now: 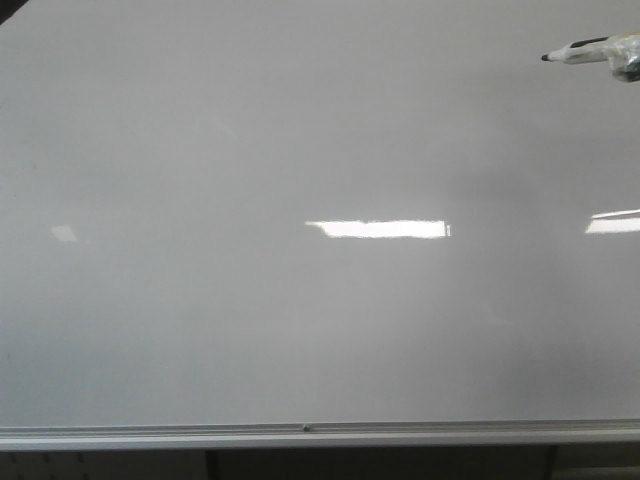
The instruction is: Write number 2 on whiteboard
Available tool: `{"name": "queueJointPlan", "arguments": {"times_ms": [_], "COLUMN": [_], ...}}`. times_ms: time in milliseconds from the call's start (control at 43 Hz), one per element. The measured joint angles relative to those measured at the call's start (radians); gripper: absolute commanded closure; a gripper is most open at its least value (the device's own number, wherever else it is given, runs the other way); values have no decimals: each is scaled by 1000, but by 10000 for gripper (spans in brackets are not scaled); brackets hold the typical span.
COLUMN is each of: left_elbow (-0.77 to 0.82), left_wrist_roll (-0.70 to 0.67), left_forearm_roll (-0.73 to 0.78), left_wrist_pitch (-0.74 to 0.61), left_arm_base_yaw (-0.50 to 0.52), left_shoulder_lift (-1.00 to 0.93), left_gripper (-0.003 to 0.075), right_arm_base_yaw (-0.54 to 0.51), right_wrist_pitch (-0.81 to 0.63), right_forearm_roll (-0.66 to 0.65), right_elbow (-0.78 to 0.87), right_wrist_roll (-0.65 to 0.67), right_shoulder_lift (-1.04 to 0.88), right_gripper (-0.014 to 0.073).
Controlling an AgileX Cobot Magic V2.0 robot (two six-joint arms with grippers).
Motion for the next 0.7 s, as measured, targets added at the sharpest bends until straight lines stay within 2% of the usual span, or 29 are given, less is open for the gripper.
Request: {"name": "queueJointPlan", "arguments": {"times_ms": [279, 697], "left_elbow": [0, 0], "left_wrist_roll": [0, 0], "left_forearm_roll": [0, -2], "left_wrist_pitch": [-8, -50], "left_arm_base_yaw": [0, 0], "left_shoulder_lift": [0, 0], "left_gripper": [188, 188], "right_arm_base_yaw": [19, 19], "right_wrist_pitch": [-135, -166], "right_forearm_roll": [3, -13], "right_elbow": [-14, -136], "right_wrist_roll": [-11, -17], "right_shoulder_lift": [132, 300], "right_gripper": [579, 579]}}
